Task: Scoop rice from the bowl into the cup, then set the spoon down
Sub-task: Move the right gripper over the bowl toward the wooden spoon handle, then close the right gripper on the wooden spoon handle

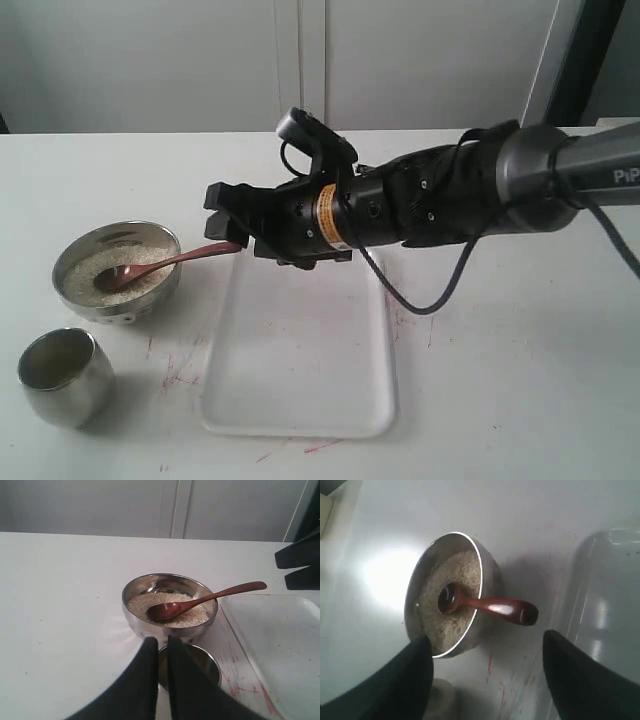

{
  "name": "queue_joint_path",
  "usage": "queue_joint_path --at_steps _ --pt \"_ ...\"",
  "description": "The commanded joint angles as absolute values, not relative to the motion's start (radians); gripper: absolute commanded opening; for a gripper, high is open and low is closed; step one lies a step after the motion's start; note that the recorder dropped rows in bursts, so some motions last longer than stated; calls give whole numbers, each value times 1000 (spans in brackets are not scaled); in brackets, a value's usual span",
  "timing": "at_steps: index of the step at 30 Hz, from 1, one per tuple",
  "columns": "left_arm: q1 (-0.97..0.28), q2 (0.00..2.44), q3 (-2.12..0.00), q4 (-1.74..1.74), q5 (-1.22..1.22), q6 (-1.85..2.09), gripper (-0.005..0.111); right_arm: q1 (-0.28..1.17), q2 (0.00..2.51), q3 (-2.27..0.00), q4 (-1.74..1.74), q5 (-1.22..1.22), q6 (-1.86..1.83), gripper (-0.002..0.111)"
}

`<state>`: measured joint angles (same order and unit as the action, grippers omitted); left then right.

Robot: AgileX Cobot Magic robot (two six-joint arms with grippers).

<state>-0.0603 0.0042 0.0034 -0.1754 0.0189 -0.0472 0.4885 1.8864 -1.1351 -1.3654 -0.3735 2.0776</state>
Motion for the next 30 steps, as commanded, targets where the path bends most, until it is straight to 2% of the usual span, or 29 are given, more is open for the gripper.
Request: queue_joint_path --at_steps 1,18,30 --pt "-60 0 0 -185 24 -49 14 494 1924 -1145 -1280 -363 2079 61" --pt "-60 0 0 -185 24 -49 14 494 2038 -1175 -998 -477 2006 60" --pt "-60 0 0 -185 24 -49 14 494 2082 -1237 -982 -479 2005 60"
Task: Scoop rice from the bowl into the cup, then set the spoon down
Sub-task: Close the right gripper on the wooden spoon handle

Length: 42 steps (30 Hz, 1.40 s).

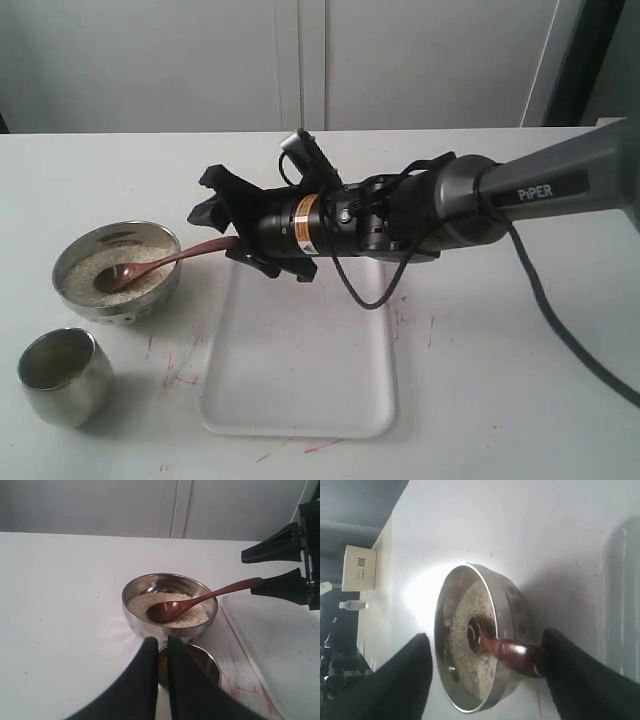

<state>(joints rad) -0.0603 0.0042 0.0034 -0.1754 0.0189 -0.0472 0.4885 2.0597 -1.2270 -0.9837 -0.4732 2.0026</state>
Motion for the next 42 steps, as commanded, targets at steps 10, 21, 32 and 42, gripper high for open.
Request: queue_joint_path --at_steps 10,21,32,42 --pt "-60 0 0 -185 24 -49 14 494 2098 -1247 -964 -475 2011 58" --pt "-60 0 0 -185 24 -49 14 494 2098 -1267 -968 -497 2007 45" --pt "-60 0 0 -185 24 -49 14 507 2098 -1267 -991 -523 2007 43" --pt "-60 0 0 -185 24 -49 14 509 2098 -1267 -993 -525 2007 31"
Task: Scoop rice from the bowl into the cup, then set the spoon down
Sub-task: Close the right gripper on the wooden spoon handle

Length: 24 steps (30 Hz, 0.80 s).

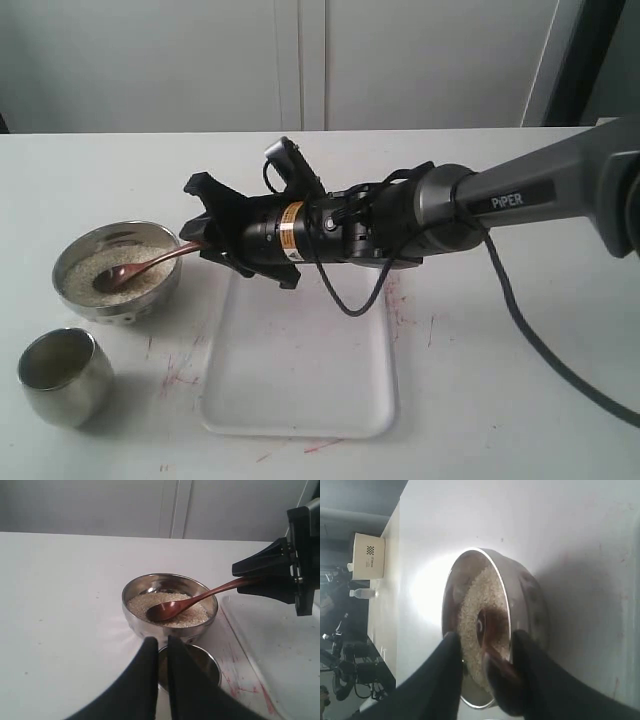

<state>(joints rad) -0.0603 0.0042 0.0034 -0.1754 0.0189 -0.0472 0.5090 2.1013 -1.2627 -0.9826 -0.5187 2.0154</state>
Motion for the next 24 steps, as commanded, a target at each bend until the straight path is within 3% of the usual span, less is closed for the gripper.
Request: queue_joint_path --at_steps 1,12,19,24 --pt "-60 0 0 -185 24 -49 14 509 2098 -1267 -993 -525 2007 30" --pt "-60 0 0 -185 24 -49 14 509 2098 -1267 -995 -483 2001 30" --pt "-60 0 0 -185 24 -49 14 509 2098 -1267 -999 -487 1970 13" --pt "-60 0 0 -185 24 -49 14 509 2098 -1267 -1001 -487 1966 9"
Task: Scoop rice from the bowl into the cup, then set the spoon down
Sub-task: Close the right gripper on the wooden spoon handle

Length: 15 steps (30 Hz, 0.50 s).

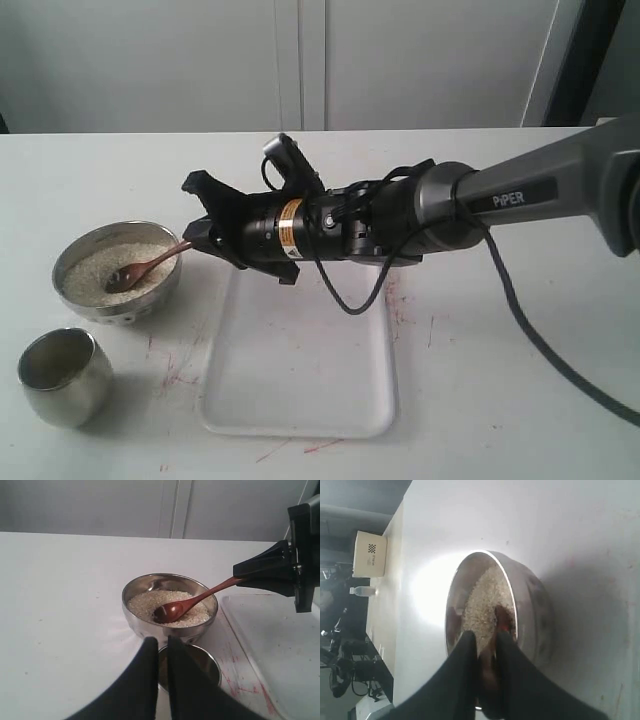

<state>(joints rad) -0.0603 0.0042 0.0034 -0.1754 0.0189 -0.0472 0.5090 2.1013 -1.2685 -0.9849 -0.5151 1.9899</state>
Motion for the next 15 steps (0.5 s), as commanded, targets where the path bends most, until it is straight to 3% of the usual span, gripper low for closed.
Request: queue_joint_path --at_steps 1,15 --pt "-60 0 0 -185 24 -49 14 509 2098 -1267 -1001 -487 1966 9" --pt "-60 0 0 -185 24 -49 14 509 2094 -1295 -1015 -500 1932 0"
